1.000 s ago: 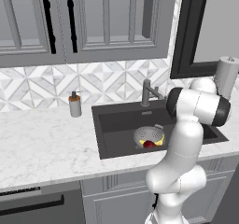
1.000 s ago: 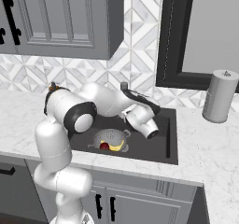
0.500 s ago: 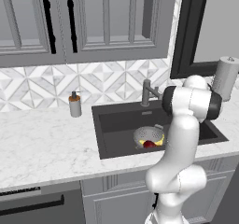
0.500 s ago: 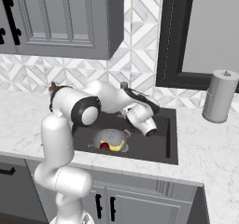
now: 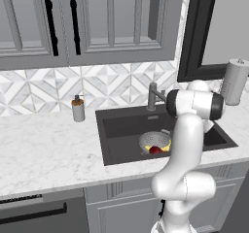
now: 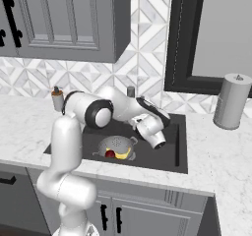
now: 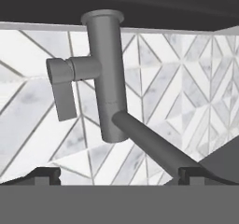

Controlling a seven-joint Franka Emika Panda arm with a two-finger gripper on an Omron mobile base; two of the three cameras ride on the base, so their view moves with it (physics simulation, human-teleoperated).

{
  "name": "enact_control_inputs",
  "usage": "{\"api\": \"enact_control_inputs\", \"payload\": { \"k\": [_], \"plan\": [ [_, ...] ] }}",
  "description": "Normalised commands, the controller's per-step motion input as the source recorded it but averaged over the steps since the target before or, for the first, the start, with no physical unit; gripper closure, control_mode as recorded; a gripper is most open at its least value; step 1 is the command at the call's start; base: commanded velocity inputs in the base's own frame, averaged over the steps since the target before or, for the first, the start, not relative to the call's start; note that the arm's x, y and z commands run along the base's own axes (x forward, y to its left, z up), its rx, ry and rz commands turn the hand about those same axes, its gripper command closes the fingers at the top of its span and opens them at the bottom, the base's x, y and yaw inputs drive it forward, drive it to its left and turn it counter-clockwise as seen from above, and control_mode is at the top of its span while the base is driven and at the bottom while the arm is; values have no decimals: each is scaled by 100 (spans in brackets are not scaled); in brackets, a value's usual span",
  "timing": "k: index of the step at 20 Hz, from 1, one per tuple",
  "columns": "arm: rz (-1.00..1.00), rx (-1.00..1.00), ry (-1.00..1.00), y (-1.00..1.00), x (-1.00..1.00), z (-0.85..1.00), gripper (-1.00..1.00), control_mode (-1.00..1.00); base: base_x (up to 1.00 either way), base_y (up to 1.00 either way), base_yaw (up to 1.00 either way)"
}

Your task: Put the colander in the sink, put the pear, banana in the colander, and turn on the sink faucet and pour water over the colander.

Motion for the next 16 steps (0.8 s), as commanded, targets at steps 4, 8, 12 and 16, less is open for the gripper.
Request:
{"api": "enact_control_inputs", "payload": {
  "k": [4,8,12,16],
  "plan": [
    [0,0,0,4,34,-1,-100,-100,0,0,0],
    [0,0,0,16,44,0,-100,-100,0,0,0],
    [0,0,0,3,49,0,-100,-100,0,0,0],
    [0,0,0,0,50,0,-100,-100,0,0,0]
  ]
}}
